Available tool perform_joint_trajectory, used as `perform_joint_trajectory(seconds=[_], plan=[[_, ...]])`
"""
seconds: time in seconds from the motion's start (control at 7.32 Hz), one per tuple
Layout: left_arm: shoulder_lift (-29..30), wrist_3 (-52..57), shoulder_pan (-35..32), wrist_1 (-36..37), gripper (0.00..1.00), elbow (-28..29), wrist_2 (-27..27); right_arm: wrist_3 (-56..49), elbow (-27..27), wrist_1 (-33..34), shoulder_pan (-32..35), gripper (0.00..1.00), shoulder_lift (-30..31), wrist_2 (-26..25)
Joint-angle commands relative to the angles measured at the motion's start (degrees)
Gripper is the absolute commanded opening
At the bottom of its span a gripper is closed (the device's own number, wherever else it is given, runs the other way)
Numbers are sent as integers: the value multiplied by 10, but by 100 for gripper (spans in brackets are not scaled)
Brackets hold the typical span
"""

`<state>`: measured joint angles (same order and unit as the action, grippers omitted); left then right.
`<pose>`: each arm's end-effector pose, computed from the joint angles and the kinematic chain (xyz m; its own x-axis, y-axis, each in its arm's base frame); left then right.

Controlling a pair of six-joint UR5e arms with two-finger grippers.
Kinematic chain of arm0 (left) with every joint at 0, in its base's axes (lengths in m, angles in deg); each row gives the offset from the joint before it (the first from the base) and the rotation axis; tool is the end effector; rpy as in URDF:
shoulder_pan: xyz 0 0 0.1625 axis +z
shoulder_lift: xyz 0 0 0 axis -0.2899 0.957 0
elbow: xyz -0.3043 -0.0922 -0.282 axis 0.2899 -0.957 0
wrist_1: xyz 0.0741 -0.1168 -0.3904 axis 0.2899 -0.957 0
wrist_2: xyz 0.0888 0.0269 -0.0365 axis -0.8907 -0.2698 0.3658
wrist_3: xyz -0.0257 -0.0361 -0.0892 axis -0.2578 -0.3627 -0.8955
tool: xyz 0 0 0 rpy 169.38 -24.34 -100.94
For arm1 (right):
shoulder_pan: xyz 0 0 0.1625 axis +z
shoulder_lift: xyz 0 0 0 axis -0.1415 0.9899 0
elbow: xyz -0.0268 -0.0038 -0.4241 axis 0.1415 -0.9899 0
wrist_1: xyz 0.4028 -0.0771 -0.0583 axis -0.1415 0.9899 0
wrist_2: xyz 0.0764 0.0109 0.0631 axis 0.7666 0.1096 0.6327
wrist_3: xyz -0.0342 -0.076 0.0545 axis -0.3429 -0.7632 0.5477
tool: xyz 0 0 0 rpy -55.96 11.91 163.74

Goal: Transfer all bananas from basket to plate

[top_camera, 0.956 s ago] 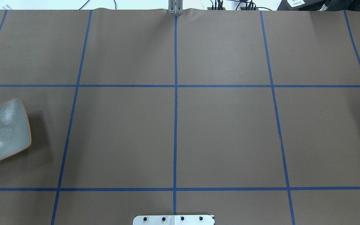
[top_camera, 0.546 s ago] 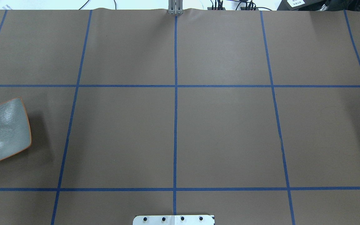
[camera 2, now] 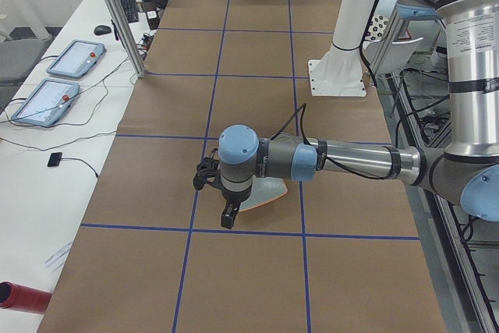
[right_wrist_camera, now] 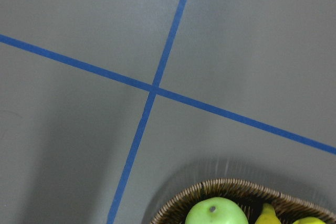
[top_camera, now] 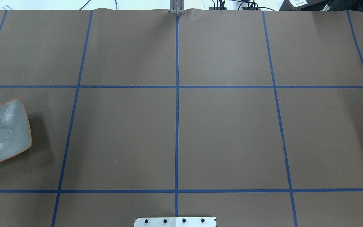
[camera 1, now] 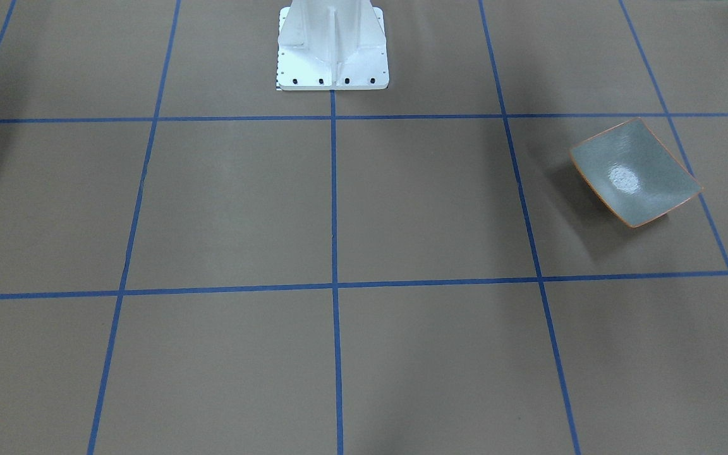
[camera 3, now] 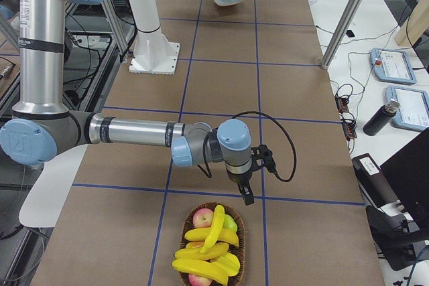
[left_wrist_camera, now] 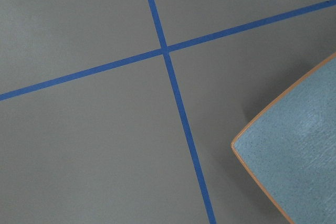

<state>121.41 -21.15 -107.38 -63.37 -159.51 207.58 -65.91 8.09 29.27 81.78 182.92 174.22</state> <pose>-0.0688 -0.4212 0.6053 0.7134 0.2668 -0.6479 -0.1416 0.9605 0.2396 0.0697 -0.4593 0.6562 0.7607 -0.3437 0.5506 0.1460 0.9172 0.3707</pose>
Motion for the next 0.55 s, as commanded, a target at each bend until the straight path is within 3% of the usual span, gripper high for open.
perform_joint_trajectory(seconds=[0.0,0.27,0.41], plan=[[-3,0,0,0,100,0,0,-61,-27,-76,0,100,24,18],[-4,1,0,1,100,0,0,-210,-34,-76,2,91,48,21],[-4,0,0,0,100,1,8,-274,-59,-65,0,93,44,16]])
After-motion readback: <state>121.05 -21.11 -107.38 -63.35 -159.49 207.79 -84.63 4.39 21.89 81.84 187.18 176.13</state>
